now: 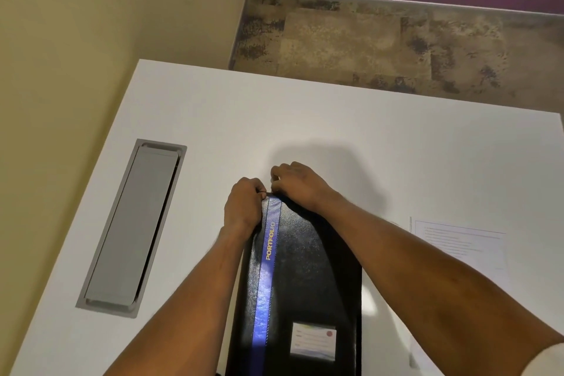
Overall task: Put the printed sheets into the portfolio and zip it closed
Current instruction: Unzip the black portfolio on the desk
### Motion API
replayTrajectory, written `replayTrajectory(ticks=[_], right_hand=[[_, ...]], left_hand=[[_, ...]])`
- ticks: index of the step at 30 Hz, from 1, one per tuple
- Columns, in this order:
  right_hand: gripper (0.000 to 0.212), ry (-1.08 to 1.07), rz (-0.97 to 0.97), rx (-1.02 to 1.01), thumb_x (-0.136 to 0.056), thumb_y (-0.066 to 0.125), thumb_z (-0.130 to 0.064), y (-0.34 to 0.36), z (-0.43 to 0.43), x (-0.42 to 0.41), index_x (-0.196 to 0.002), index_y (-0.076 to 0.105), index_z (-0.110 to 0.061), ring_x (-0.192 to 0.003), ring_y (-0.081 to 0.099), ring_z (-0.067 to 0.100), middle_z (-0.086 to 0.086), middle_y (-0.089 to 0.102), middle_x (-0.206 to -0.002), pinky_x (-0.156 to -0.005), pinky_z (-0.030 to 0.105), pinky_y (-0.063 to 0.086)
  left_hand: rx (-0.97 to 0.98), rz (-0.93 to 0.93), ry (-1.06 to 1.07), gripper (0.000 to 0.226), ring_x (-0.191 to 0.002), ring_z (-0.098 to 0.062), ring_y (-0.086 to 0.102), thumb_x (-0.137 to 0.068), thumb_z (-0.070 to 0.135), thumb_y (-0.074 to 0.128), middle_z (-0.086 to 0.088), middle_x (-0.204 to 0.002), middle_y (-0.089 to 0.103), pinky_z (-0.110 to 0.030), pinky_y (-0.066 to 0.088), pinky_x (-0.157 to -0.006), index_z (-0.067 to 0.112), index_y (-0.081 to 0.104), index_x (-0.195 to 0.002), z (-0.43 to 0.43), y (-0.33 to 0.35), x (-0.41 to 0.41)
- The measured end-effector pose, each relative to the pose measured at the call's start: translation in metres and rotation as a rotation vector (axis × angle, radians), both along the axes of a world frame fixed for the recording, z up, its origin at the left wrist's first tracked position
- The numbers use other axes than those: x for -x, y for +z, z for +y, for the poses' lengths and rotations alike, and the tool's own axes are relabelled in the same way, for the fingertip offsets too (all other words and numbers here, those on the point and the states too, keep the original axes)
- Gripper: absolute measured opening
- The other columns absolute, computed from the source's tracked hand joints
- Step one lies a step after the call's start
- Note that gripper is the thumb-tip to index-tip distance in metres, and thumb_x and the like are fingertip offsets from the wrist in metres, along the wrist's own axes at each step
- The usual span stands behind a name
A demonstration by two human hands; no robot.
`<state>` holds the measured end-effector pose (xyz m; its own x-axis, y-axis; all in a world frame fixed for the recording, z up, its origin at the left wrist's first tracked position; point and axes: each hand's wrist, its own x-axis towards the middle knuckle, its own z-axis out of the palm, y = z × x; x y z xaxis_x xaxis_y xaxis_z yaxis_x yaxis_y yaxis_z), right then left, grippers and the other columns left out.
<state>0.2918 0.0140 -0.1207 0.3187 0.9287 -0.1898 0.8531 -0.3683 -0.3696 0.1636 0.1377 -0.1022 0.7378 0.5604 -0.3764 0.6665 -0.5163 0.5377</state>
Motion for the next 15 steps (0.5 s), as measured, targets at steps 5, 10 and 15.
replayTrajectory(ticks=[5, 10, 15], right_hand=[[0.023, 0.054, -0.073, -0.031, -0.092, 0.049, -0.026, 0.002, -0.020, -0.005, -0.096, 0.071, -0.020, -0.090, 0.056, 0.022, -0.003, 0.064, -0.100, -0.077, 0.032, 0.043], [0.012, 0.079, -0.143, -0.005, -0.091, 0.061, -0.019, 0.005, -0.046, -0.012, -0.094, 0.072, -0.022, -0.089, 0.057, 0.020, -0.003, 0.064, -0.098, -0.076, 0.033, 0.042], [0.027, 0.005, -0.111, 0.048, -0.093, 0.041, -0.028, 0.006, -0.076, -0.020, -0.095, 0.068, -0.025, -0.088, 0.055, 0.019, -0.007, 0.060, -0.097, -0.079, 0.034, 0.044]], left_hand=[[-0.050, 0.031, -0.033, 0.032, -0.080, -0.023, 0.062, -0.088, 0.000, 0.057, -0.001, -0.088, 0.064, -0.041, 0.054, -0.071, 0.027, 0.057, -0.069, 0.000, 0.001, -0.004], [-0.074, 0.026, -0.054, 0.037, -0.079, -0.025, 0.059, -0.083, -0.003, 0.050, -0.002, -0.083, 0.062, -0.042, 0.054, -0.066, 0.028, 0.050, -0.065, -0.003, 0.000, -0.002], [-0.051, 0.035, -0.048, 0.036, -0.079, -0.026, 0.059, -0.082, -0.003, 0.048, -0.003, -0.084, 0.062, -0.039, 0.049, -0.065, 0.028, 0.048, -0.065, -0.005, 0.001, -0.001]])
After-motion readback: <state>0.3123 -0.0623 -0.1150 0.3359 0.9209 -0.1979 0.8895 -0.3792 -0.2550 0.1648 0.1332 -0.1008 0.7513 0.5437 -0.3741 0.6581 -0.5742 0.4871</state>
